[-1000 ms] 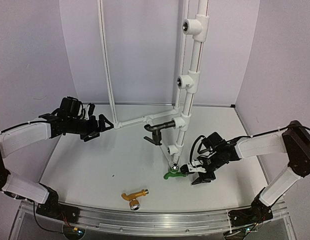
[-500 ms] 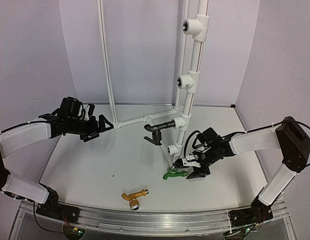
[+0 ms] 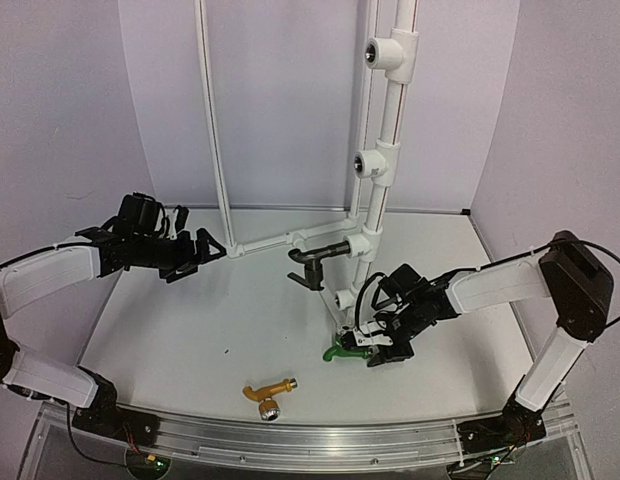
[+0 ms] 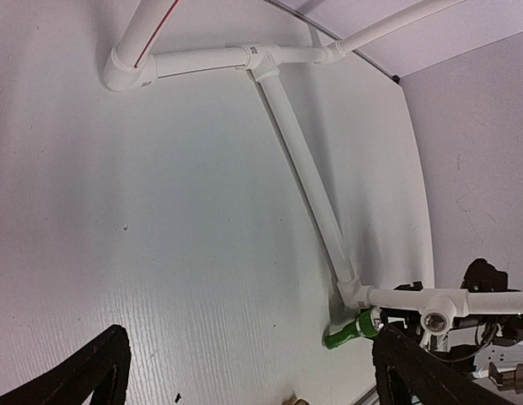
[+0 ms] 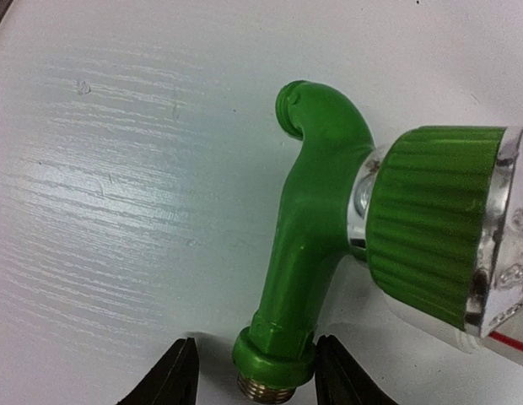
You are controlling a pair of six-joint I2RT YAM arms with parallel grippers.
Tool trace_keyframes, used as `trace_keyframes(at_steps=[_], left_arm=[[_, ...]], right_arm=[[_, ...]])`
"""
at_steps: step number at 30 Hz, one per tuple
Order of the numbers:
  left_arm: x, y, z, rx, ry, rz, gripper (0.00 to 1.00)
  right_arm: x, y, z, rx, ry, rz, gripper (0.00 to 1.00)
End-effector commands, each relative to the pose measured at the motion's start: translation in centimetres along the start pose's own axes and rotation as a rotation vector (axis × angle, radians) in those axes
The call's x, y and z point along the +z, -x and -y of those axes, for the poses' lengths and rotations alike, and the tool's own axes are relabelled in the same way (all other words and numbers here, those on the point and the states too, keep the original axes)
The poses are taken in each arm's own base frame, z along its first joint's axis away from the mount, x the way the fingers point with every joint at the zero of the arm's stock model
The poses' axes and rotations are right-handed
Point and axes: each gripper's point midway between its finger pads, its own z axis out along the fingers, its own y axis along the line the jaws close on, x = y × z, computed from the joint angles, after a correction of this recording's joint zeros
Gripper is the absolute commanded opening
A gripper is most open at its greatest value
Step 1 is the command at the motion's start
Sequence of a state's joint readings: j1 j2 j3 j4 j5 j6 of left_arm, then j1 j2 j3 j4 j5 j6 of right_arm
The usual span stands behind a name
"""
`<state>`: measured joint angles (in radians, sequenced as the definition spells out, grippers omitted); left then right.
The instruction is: Install the water faucets
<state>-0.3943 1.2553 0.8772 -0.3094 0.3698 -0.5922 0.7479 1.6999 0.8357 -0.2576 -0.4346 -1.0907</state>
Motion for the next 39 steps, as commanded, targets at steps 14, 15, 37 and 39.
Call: trace_keyframes(at_steps=[14, 15, 37, 39], left_arm=[[-1.6, 1.3, 1.8, 0.048, -0.025, 0.051, 1.00], [-1.7, 1.2, 1.8, 0.046, -0.030, 0.050, 1.00], [-11.5, 2.2, 10.2, 0.238, -0.262, 0.145, 1.00], [-11.3, 2.1, 10.8, 0.251, -0.290, 0.114, 1.00]], right_arm=[[0.0, 0.4, 0.8, 0.056, 0.004, -0.023, 0.18], [-0.3, 0.7, 0.7, 0.070, 0.004, -0.011, 0.16], [-12.8, 8.7, -5.9, 0.044, 0.015, 0.132, 0.00], [-13.6, 9.4, -6.7, 0.033, 0.013, 0.146, 0.00]])
